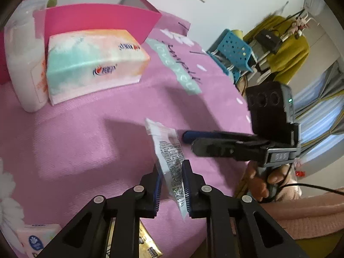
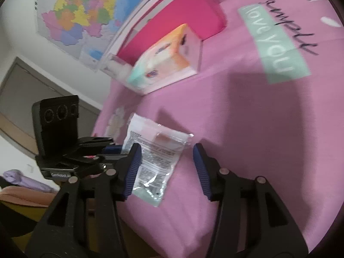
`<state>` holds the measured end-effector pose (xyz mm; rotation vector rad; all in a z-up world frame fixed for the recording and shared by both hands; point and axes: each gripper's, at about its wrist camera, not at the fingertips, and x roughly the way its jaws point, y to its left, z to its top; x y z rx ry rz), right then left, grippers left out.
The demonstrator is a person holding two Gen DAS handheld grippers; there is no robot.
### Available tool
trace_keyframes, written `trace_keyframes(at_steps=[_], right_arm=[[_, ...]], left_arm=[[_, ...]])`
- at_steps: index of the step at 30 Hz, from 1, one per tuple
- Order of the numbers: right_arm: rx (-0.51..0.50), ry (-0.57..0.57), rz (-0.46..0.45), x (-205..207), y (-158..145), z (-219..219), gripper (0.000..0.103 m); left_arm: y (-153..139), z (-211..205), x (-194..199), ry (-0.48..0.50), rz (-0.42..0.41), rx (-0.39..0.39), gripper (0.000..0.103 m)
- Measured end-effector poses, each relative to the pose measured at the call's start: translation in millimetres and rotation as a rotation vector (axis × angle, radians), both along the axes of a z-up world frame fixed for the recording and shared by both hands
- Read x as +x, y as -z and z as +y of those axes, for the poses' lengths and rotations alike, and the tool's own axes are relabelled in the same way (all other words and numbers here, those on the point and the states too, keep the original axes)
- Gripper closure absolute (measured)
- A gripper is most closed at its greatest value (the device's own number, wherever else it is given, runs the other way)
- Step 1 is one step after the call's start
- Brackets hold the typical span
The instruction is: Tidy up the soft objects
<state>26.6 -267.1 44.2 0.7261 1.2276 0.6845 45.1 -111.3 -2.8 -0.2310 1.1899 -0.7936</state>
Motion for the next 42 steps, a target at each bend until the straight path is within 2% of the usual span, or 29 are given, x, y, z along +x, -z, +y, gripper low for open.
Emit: trace_keyframes(at_steps=[6,11,12,13,19,21,23,24,27,29,31,32,37,39,41,42], right_arm=[[0.064,0.011,0.002,8.7,5.7,3.0,0.051],[0.056,-0.04,-0.06,20.9,-0.3,13.5,0.045],[0.066,-0.07,-0.089,24.7,-4.5,17.2,0.045],[0.061,-0.095,-0.11,28.8,-6.2,21.0,0.04],[0.041,-0.327,-0.235,38.8,-24.8,48.2,0.041],[0.011,-0.351,-0.255,39.2,-26.8,49.5,0.051],[-0.028,-0.359,-0.257,37.9,-26.4,44.6,0.073],[-0.043,-0.351,-0.252,35.9,-25.2,41.4,0.092],[-0.054,-0.328,-0.248,25.1,-21.9,34.2,0.098],[-0.043,-0.301,-0.239,21.3,-20.4,28.1,0.099],[-0.027,-0.246,-0.214,20.1,-15.7,19.7,0.099],[-0.023,-0.207,-0.199,19.3,-12.5,14.0,0.099],[-0.016,-0.086,-0.119,18.2,-1.1,-2.9,0.099],[-0.009,-0.073,-0.111,17.6,-1.8,-3.5,0.099],[-0.007,-0.061,-0.105,15.8,-3.6,-4.8,0.099],[-0.008,-0.057,-0.098,15.7,-3.1,-4.2,0.099]], left_arm=[[-9.0,18.0,0.0,-0.008,0.0,-0.088,0.091],[-12.9,17.4,-2.2,0.028,-0.022,-0.073,0.091],[-13.6,17.0,-1.4,0.035,-0.025,-0.067,0.091],[-14.3,16.9,-1.9,0.041,-0.032,-0.065,0.091],[-22.4,8.6,0.7,0.115,-0.082,-0.03,0.091],[-22.2,6.8,2.9,0.124,-0.09,0.0,0.091],[-17.8,9.3,7.8,0.113,-0.075,0.015,0.089],[-15.5,11.7,10.6,0.1,-0.063,0.019,0.084],[-8.9,18.8,16.9,0.065,-0.025,0.015,0.075],[-6.6,22.1,19.0,0.053,-0.005,0.005,0.071],[-4.3,23.3,19.1,0.05,0.003,0.004,0.056],[-2.9,23.4,18.5,0.05,0.01,0.004,0.052],[7.6,14.5,12.0,0.087,0.045,0.016,0.05],[14.0,10.6,12.4,0.095,0.067,0.014,0.05],[13.4,6.9,12.5,0.086,0.052,0.016,0.05],[12.8,5.8,12.4,0.077,0.048,0.019,0.054]])
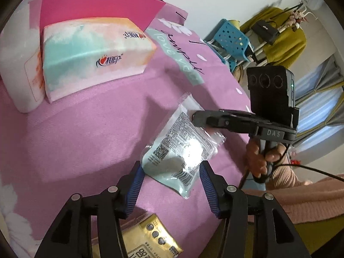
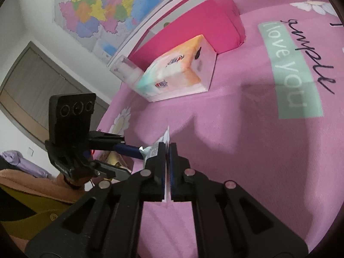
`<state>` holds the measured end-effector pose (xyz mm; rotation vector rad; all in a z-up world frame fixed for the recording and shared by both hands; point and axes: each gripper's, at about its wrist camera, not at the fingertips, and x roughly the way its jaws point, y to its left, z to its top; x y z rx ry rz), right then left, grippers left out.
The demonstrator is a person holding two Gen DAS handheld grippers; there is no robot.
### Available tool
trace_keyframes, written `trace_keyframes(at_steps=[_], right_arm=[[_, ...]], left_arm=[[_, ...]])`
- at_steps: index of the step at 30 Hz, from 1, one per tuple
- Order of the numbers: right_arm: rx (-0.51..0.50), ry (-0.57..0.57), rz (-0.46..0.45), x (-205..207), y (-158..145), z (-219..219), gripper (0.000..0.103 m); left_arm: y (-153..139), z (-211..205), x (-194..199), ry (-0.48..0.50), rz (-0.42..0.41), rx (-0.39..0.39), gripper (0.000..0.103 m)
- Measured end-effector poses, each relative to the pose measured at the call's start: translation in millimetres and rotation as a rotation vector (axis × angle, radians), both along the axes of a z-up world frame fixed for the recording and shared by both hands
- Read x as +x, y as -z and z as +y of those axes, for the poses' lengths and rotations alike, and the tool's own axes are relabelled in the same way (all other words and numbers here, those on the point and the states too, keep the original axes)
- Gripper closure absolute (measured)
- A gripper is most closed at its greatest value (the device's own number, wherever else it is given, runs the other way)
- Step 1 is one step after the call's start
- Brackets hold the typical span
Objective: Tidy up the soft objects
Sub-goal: 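Carry the clear packet into the pink box and release it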
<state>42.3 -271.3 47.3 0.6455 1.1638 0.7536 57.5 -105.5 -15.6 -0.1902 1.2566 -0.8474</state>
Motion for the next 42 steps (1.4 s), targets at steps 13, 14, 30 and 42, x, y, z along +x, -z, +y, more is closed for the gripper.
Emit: trace_keyframes(at_steps=[13,14,30,42], right_arm=[[-0.014,0.013,-0.147,25.3,-52.3,17.9,0.097],[-0.01,0.016,-0.166,29.6,-57.8,18.4,0.097],[0.008,0.078,-0.302,132.7,-95.9,26.7,0.097],[0.0,0.129,-0.271,190.8,-79.4,35.0,0.097]], left_arm=[[-38.3,6.7,17.0,-0.09,-0.122,0.02,0.09],[-45.5,8.6,21.1,-0.102,-0.141,0.015,0.09],[-114.6,22.7,99.0,-0.242,-0.344,0.109,0.09],[-111.2,20.9,153.4,-0.305,-0.36,0.248,0.09]])
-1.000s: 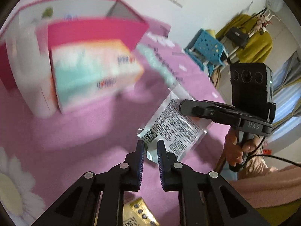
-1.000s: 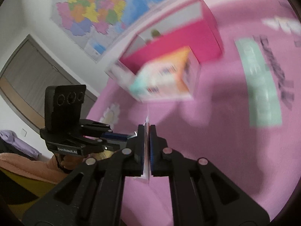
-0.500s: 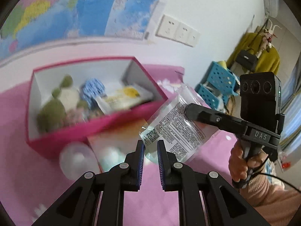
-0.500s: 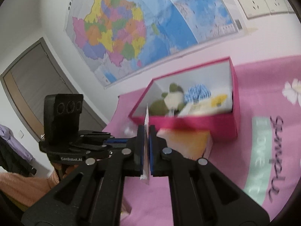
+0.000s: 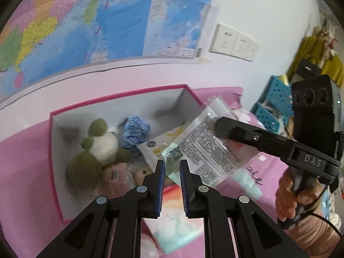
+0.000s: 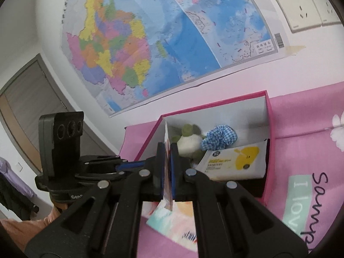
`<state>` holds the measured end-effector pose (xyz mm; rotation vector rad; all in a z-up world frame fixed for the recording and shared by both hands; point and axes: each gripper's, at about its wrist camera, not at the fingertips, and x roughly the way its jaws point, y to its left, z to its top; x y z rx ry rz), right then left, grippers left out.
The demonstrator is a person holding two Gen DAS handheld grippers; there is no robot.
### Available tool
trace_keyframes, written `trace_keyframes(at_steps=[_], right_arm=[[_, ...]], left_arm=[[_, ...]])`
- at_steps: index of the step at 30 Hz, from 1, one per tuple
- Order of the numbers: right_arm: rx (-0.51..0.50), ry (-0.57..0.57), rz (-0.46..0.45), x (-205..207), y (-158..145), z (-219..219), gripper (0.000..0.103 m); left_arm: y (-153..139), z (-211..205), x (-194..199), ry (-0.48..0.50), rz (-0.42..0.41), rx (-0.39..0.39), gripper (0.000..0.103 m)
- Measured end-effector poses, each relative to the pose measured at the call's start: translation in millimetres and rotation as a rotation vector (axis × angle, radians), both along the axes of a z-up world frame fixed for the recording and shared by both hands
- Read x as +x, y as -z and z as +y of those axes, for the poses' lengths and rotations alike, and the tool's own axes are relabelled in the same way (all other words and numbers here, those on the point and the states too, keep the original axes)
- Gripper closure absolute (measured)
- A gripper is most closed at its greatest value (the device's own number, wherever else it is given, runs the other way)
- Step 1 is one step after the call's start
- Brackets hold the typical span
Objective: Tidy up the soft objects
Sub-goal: 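Carry the clear packet into the pink box and release it, then withdraw the right tool from the box back toward the table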
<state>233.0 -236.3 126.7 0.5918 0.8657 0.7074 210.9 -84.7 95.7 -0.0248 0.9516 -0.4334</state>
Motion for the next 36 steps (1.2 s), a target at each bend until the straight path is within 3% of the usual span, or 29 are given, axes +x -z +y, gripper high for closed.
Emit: trace_keyframes(at_steps=[7,11,15,24,31,36], right_arm=[[0.007,0.026,0.054,22.5,19.5,4.5,0.096],[-0.052,0.058,0.073,28.0,27.0,4.9,0.092],[-0.099,0.107,0.078,23.0,29.6,-2.4,0.076],[-0.138,0.084,0.04,-4.9,18.4,-7.2,0.075],[-0.103,-0.017,0.03,-42.5,9.3,1.9,0.07],[-0.088,-0.097,0.053,-75.5,12.0,8.9,0.063]], left_arm=[[8.7,4.3,20.1,-0.066,0.025,0.036,0.09],[12.5,17.2,28.9,-0.127,0.05,0.018,0.079],[11.3,28.6,22.3,-0.149,0.038,0.005,0.072],[-1.0,46.7,-17.6,-0.134,-0.032,-0.026,0.063],[-9.0,59.3,-64.1,-0.104,-0.076,-0.066,0.056],[0.8,67.1,-97.5,-0.088,-0.064,-0.076,0.054]])
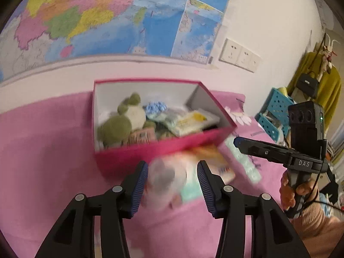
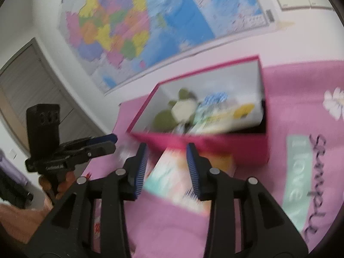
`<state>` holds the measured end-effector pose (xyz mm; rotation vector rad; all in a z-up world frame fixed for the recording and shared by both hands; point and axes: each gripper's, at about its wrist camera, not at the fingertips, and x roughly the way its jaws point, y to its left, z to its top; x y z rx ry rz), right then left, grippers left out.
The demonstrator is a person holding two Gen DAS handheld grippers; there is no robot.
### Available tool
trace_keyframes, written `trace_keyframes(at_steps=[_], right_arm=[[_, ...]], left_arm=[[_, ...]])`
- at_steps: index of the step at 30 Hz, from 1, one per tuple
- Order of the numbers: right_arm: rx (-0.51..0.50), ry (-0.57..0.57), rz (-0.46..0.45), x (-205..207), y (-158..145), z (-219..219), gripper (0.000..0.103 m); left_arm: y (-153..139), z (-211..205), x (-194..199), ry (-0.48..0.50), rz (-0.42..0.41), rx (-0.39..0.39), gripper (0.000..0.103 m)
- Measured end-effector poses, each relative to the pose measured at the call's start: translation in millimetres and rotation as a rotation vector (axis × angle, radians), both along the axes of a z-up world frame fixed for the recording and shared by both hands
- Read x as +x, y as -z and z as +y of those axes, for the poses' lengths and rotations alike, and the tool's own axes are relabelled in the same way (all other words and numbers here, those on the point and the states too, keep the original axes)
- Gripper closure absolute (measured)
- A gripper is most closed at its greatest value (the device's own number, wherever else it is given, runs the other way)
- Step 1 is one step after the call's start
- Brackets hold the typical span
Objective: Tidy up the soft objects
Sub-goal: 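Withdraw the right tool from the box back toward the table, then grasp the gold pocket tissue pack with the right tool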
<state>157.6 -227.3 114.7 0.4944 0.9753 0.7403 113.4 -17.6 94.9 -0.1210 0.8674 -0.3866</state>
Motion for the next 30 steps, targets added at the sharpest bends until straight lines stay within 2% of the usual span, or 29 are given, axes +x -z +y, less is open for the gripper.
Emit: trace_keyframes(at_steps=[6,10,16,20,25,30], right_arm=[[-0.01,-0.106,0.064,-42.1,16.0,15.6,0.063],[-0.005,-0.177,0.133,-66.9,31.8,29.3,0.062],[-0.018,-0.29,0.189,-95.6,42.5,53.3,0.06],[-0.007,-0.337,0.206,-110.8,43.1,63.5,0.056],[-0.015,-0.346,0.217,-118.7,44.2,68.2,0.054],[-0.005,-0.334,0.226,-125.5,43.7,66.0,0.054]], left_arm=[[32.5,11.9,-34.7,-0.016,0.087,0.014,0.053],[53.7,18.7,-54.9,-0.025,0.151,-0.005,0.054],[71.6,21.0,-83.5,-0.028,0.199,-0.016,0.053],[71.9,23.0,-101.0,-0.026,0.204,-0.016,0.053],[64.1,11.1,-130.1,0.075,0.188,-0.087,0.054],[58.7,-7.6,-147.3,0.162,0.175,-0.075,0.054]])
